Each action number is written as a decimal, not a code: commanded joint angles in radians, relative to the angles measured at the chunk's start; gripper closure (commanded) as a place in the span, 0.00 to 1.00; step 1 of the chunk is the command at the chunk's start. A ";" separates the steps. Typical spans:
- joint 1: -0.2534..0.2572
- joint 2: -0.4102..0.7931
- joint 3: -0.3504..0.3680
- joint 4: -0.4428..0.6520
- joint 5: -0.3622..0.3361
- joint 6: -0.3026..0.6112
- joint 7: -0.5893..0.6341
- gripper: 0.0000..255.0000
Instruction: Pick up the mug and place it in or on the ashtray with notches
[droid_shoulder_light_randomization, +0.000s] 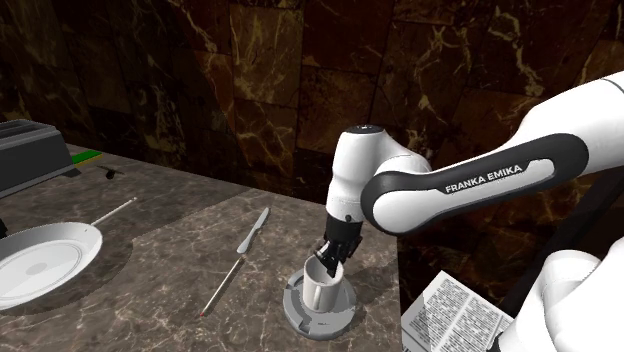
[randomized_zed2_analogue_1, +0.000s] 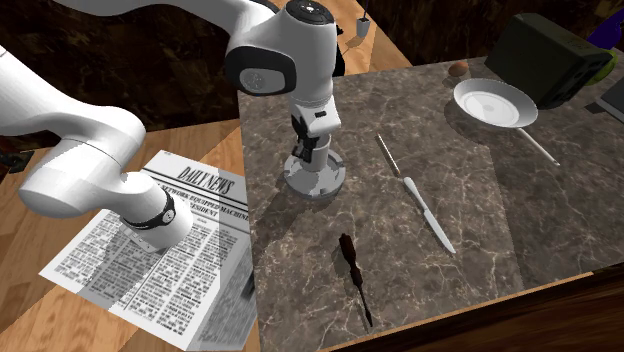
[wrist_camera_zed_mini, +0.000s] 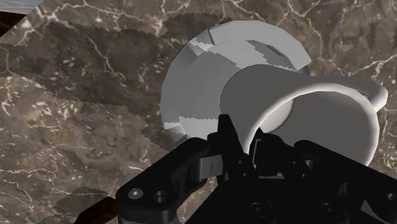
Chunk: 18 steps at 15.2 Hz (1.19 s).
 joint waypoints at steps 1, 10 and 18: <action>0.000 0.014 0.004 -0.016 0.000 0.031 0.001 1.00; 0.000 0.014 0.004 -0.017 0.000 0.031 0.001 0.00; -0.003 -0.049 -0.015 0.060 0.001 -0.108 -0.006 0.00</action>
